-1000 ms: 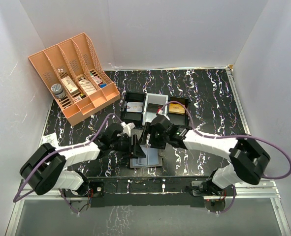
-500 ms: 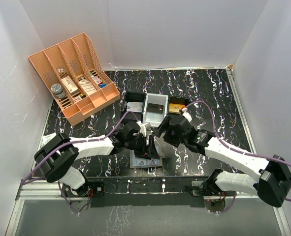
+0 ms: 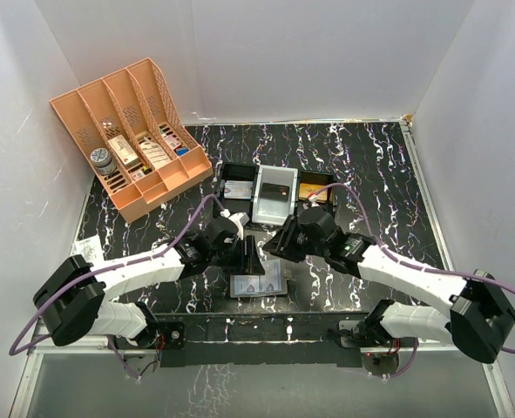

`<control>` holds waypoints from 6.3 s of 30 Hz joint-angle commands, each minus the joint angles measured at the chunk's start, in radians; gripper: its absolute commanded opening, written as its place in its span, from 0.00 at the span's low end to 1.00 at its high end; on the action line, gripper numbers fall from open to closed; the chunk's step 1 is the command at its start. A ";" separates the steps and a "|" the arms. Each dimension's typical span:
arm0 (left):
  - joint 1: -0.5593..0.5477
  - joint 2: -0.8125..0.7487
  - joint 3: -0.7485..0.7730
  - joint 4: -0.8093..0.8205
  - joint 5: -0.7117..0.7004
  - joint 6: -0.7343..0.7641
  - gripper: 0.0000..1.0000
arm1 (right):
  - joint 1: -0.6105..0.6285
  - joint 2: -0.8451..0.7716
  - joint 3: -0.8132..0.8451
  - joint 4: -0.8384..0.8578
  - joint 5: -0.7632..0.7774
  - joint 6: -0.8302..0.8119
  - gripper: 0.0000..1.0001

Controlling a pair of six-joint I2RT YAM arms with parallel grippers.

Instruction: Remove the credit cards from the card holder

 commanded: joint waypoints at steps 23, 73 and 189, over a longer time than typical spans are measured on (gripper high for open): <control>0.002 -0.083 0.028 -0.263 -0.267 -0.009 0.42 | 0.003 0.412 -0.037 0.252 -0.296 -0.047 0.31; 0.001 0.181 0.113 -0.377 -0.222 0.161 0.29 | -0.064 0.419 -0.148 0.432 -0.461 -0.087 0.00; 0.001 0.174 0.030 -0.224 -0.131 0.051 0.14 | -0.061 0.411 -0.291 0.790 -0.423 0.089 0.11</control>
